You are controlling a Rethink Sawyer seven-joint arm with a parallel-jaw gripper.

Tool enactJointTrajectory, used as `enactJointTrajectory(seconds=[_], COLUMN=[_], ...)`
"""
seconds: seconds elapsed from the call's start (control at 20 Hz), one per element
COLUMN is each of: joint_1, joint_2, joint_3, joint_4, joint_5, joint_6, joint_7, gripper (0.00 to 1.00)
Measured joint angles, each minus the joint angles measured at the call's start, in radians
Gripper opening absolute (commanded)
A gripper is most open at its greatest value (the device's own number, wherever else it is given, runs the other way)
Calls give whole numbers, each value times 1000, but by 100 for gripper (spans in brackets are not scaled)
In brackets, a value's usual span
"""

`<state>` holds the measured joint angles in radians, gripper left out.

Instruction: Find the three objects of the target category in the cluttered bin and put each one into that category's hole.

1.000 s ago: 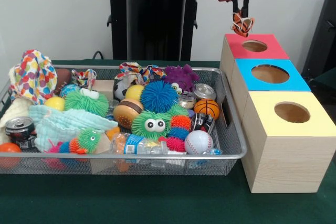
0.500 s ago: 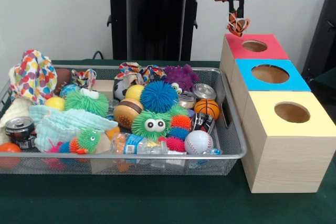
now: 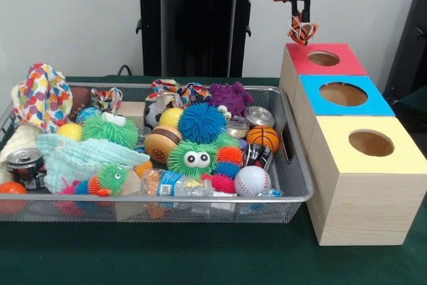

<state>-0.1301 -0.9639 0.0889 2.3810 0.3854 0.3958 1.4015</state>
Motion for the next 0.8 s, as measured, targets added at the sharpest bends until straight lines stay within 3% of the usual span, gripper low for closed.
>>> enactJointTrajectory(seconds=[0.8], joint_1=[3], joint_2=[1], joint_3=[18], joint_4=[12], joint_5=[14], joint_6=[-22], joint_7=[0], gripper=[0])
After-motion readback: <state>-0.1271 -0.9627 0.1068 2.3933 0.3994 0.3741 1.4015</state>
